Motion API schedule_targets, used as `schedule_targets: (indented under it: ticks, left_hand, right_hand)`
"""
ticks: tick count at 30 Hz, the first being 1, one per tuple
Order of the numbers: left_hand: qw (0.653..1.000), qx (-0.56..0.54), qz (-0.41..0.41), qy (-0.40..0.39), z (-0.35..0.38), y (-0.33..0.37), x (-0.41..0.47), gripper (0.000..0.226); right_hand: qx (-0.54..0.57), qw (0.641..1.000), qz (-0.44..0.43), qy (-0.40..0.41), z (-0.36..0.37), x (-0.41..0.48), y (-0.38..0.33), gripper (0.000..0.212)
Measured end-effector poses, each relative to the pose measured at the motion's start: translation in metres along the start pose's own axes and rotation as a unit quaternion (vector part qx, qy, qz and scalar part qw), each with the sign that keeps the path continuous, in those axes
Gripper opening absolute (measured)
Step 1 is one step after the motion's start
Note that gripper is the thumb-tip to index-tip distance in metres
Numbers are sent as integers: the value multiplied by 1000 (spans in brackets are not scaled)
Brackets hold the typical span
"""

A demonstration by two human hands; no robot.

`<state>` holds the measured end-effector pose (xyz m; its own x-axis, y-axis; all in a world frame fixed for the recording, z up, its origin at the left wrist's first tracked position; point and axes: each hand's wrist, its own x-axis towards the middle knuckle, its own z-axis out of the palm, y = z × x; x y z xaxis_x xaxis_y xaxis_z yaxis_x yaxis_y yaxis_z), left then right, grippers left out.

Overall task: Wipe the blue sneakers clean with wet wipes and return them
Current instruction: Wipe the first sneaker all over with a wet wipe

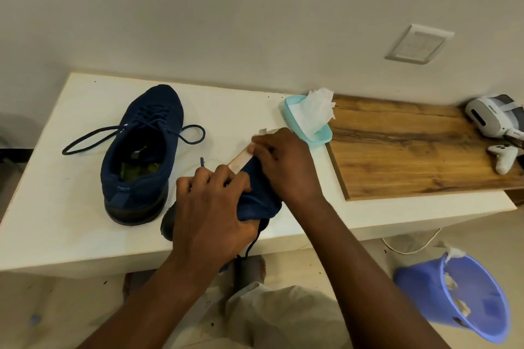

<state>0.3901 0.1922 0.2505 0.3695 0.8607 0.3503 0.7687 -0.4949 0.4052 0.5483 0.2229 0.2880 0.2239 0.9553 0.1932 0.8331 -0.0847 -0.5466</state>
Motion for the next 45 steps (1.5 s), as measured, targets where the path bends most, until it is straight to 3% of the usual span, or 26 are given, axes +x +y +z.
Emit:
schedule_targets:
  ticks: [6, 8, 11, 12, 15, 17, 22, 24, 28, 32, 34, 39, 45]
  left_hand:
    - [1000, -6, -5, -18, -2, 0, -1, 34]
    - [1000, -11, -8, -15, -2, -1, 0, 38]
    - [1000, -16, -15, -9, -2, -3, 3, 45]
    - [1000, -20, -16, -11, -2, -3, 4, 43]
    - [999, -23, -20, -25, -3, -2, 1, 39]
    - [999, -19, -22, -32, -2, -2, 0, 41]
    - [999, -8, -25, -22, -3, 2, 1, 45]
    - [999, -12, -22, -25, -4, 2, -1, 40]
    - [999, -19, -30, -28, -4, 1, 1, 39]
    - [999, -23, -30, -25, -5, 1, 1, 38]
    - [999, -25, -32, -34, -6, 0, 2, 40]
    - [996, -40, -9, -84, -11, -3, 3, 46]
    - [987, -60, 12, -150, -30, -18, 4, 59]
  right_hand:
    - [5, 992, 85, 92, -17, 23, 10, 23]
    - [-6, 998, 28, 48, -7, 12, -1, 21]
    - [-101, 985, -106, -95, 9, -11, -20, 32]
    - [-121, 982, -112, -92, 7, -5, -19, 34]
    - [-111, 993, -24, 28, -13, 22, -4, 27]
    - [-96, 993, 19, 58, -16, 24, -2, 23]
    - [-193, 967, -141, -89, 9, -3, -29, 25]
    - [-166, 973, -124, -105, -2, 7, -23, 23]
    - [-154, 984, -69, -61, -15, 6, -18, 29]
    - [-150, 979, -30, -138, -23, 1, -23, 51]
    - [-142, 979, -22, -147, -27, 2, -24, 48]
    - [-75, 993, 22, -89, -30, 4, -24, 27]
    - [-69, 998, 12, 3, -23, 9, -10, 24]
